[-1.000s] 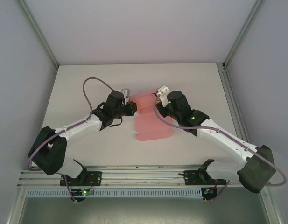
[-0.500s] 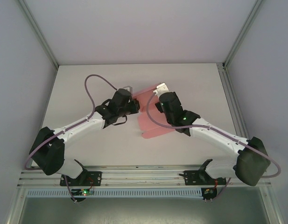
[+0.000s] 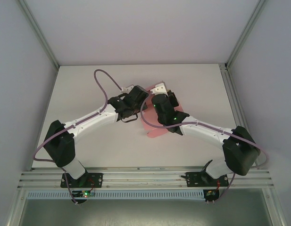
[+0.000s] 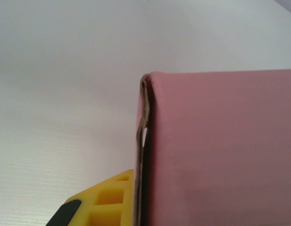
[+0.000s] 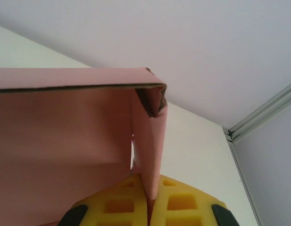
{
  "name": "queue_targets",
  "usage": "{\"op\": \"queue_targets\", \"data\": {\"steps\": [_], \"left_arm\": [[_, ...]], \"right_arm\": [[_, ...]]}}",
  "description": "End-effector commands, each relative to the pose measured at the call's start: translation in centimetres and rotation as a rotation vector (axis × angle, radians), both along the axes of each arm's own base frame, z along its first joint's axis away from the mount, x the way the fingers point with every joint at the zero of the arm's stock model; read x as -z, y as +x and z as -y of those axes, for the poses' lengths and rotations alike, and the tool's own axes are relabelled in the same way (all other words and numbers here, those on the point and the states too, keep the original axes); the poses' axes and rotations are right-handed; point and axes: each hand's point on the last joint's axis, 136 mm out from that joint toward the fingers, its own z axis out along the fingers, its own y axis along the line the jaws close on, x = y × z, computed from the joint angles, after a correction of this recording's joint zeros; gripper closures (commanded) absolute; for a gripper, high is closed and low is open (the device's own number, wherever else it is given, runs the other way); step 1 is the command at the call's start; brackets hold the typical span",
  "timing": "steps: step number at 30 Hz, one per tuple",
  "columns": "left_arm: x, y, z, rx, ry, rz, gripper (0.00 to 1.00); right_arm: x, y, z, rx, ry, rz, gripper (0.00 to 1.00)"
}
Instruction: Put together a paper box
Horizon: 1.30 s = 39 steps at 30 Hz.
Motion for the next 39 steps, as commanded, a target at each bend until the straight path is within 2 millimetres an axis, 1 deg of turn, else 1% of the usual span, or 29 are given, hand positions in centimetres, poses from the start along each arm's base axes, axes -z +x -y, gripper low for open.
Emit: {"op": "queue_targets", "data": {"steps": [1, 3, 4, 5, 6, 7, 8, 9, 10, 11, 12, 14, 15, 16, 17, 18, 19, 20, 21, 23, 24, 25, 26, 27, 29, 31, 33, 35, 39], "left_arm": [[3.1, -1.9, -4.5, -0.089, 0.180, -0.111, 1.00], [2.7, -1.5, -4.0, -0.061, 0.167, -0.088, 1.00], [2.3, -1.2, -3.8, -0.038, 0.169, -0.065, 1.00], [1.6, -0.9, -3.7, -0.021, 0.176, -0.035, 1.00], [1.0, -0.6, -3.9, -0.007, 0.193, -0.005, 1.00], [0.1, -0.1, -4.0, 0.021, 0.218, 0.042, 1.00], [-0.7, 0.3, -4.2, 0.048, 0.245, 0.087, 1.00], [-1.6, 0.8, -4.5, 0.075, 0.285, 0.129, 1.00], [-2.8, 1.3, -5.0, 0.106, 0.342, 0.181, 1.00], [-3.9, 1.8, -5.8, 0.121, 0.411, 0.226, 1.00], [-4.8, 2.4, -6.8, 0.128, 0.488, 0.266, 1.00], [-7.0, 3.5, -9.1, 0.114, 0.647, 0.352, 1.00], [-8.1, 4.0, -10.2, 0.108, 0.707, 0.386, 1.00], [-9.0, 4.6, -10.4, 0.162, 0.743, 0.425, 1.00], [-9.7, 4.9, -9.7, 0.279, 0.745, 0.461, 1.00], [-10.2, 4.9, -8.9, 0.421, 0.744, 0.492, 1.00], [-10.9, 4.9, -8.4, 0.517, 0.760, 0.524, 1.00], [-11.4, 4.5, -7.8, 0.639, 0.787, 0.549, 1.00], [-11.5, 3.6, -7.2, 0.801, 0.821, 0.557, 1.00], [-10.7, 1.3, -6.7, 1.087, 0.887, 0.537, 1.00], [-9.7, -0.7, -6.7, 1.263, 0.903, 0.493, 1.00], [-8.9, -2.3, -7.0, 1.390, 0.909, 0.446, 1.00], [-8.4, -3.5, -7.3, 1.478, 0.911, 0.399, 1.00], [-8.1, -4.2, -7.6, 1.541, 0.915, 0.359, 1.00], [-7.4, -4.9, -7.8, 1.619, 0.934, 0.304, 1.00], [-5.5, -4.8, -7.9, 1.705, 1.022, 0.220, 1.00], [-2.9, -4.1, -7.6, 1.776, 1.146, 0.114, 1.00], [-0.2, -2.9, -7.2, 1.816, 1.247, -0.002, 1.00], [4.0, -0.6, -6.4, 1.837, 1.254, -0.223, 1.00]], "right_arm": [[-1.4, 0.4, 5.4, 0.242, -0.077, 0.057, 0.95], [-0.8, 0.5, 3.9, 0.141, -0.011, 0.025, 0.90], [-0.5, 0.5, 2.8, 0.058, 0.020, -0.005, 0.85], [-0.5, 0.4, 1.9, -0.004, 0.053, -0.018, 0.77], [-0.5, 0.1, 0.9, -0.072, 0.101, -0.033, 0.72], [-0.5, -0.5, -0.8, -0.197, 0.160, -0.070, 0.68], [-0.8, -1.2, -2.1, -0.291, 0.203, -0.091, 0.63], [-1.4, -2.1, -3.2, -0.377, 0.266, -0.101, 0.51], [-2.2, -3.3, -4.3, -0.478, 0.336, -0.110, 0.31], [-2.9, -4.8, -5.4, -0.600, 0.389, -0.128, 0.08], [-3.8, -6.4, -6.3, -0.715, 0.436, -0.140, 0.02], [-5.9, -9.8, -7.2, -0.901, 0.534, -0.143, 0.02], [-6.8, -11.1, -7.2, -0.953, 0.562, -0.129, 0.02], [-7.6, -12.1, -6.8, -0.975, 0.587, -0.110, 0.02], [-8.2, -12.8, -6.3, -0.983, 0.599, -0.092, 0.02], [-8.7, -13.1, -5.5, -0.960, 0.609, -0.070, 0.02], [-9.0, -13.1, -4.6, -0.920, 0.618, -0.057, 0.02], [-9.0, -13.0, -3.8, -0.883, 0.620, -0.060, 0.02], [-8.8, -12.8, -2.8, -0.835, 0.616, -0.073, 0.02], [-8.2, -12.3, -1.0, -0.743, 0.618, -0.105, 0.02], [-7.6, -12.3, -0.2, -0.714, 0.615, -0.131, 0.02], [-7.3, -12.4, 0.4, -0.693, 0.620, -0.148, 0.02], [-7.0, -12.4, 0.9, -0.674, 0.624, -0.158, 0.02], [-6.7, -12.5, 1.5, -0.661, 0.627, -0.162, 0.02], [-6.1, -12.6, 2.5, -0.628, 0.632, -0.168, 0.02], [-5.3, -12.7, 3.4, -0.592, 0.638, -0.174, 0.02], [-4.7, -12.6, 4.2, -0.555, 0.649, -0.178, 0.02], [-4.1, -12.5, 4.9, -0.524, 0.661, -0.181, 0.02], [-3.6, -12.4, 5.4, -0.502, 0.670, -0.187, 0.02]]}}
